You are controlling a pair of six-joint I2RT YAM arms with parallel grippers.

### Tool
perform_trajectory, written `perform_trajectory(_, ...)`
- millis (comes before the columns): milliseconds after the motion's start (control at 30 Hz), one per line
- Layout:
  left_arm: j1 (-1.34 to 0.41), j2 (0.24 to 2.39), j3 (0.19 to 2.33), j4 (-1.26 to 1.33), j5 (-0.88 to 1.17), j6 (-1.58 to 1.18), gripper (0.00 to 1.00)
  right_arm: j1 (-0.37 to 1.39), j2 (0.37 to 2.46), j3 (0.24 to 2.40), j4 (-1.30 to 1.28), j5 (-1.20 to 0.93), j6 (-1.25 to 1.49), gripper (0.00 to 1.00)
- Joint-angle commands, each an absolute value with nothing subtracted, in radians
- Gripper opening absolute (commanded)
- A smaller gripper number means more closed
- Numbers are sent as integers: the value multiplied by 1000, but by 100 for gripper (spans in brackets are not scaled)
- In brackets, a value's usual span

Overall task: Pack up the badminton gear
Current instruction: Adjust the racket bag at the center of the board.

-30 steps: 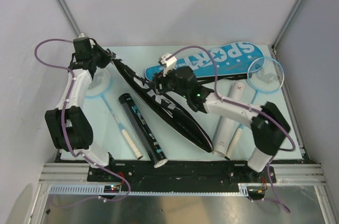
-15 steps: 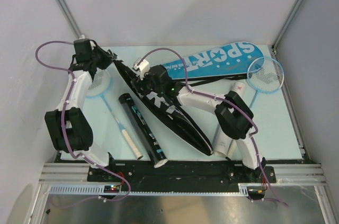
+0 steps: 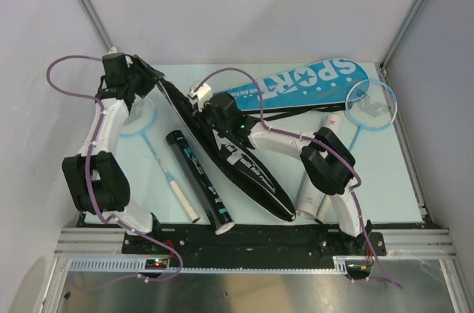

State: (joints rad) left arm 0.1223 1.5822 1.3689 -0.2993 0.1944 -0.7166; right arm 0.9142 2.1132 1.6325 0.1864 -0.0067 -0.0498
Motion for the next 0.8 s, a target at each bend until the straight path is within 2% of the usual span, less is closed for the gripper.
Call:
perform_trajectory(0,144,1578,1444,-278,169,-693,59,911,2032,1587,253,-17,-19,0)
perform_trajectory(267,153,1674,1536,-280,216,-681,58,916,2018,1556,278,-39,-27,0)
perform_trajectory(600,152,1755,1575,-279,285,-686,50,921,2014,1537,294,-35,-34,0)
perform_trajectory(700,151,1774,1587,-278,311,-687,42,923,2015,1538,294,-39,-33,0)
perform_trajectory(767,151,1775,1584,-279,314,-690,30,923,2017,1540,294,-40,-29,0)
